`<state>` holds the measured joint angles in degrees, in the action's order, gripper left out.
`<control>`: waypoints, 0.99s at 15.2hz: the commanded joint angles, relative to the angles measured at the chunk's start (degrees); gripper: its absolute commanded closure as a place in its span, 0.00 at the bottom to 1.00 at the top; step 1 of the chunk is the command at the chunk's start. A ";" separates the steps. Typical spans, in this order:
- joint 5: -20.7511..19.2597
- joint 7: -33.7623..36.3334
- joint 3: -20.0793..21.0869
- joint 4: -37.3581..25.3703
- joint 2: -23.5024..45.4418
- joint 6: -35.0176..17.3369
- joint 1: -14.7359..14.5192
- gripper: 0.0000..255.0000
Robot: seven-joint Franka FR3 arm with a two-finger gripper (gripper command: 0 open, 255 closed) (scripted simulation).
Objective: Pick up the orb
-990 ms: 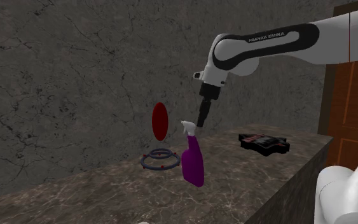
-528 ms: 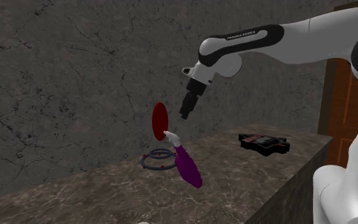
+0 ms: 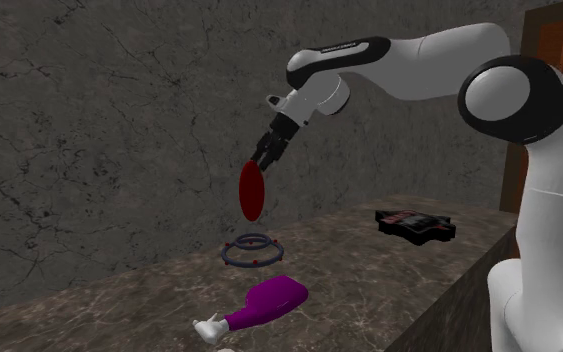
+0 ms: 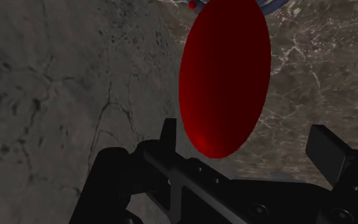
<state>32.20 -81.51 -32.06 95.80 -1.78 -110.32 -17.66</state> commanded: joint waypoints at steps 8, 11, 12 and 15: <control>6.39 -8.14 -0.36 0.39 3.69 -1.92 0.21 0.00; 6.47 -8.37 -0.34 0.84 3.66 -2.29 0.18 0.00; 6.47 -8.36 -0.35 0.79 3.68 -2.24 0.19 1.00; 6.47 -8.37 -0.34 0.80 3.68 -2.26 0.19 1.00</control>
<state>38.67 -89.87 -32.43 96.56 1.85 -112.56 -17.45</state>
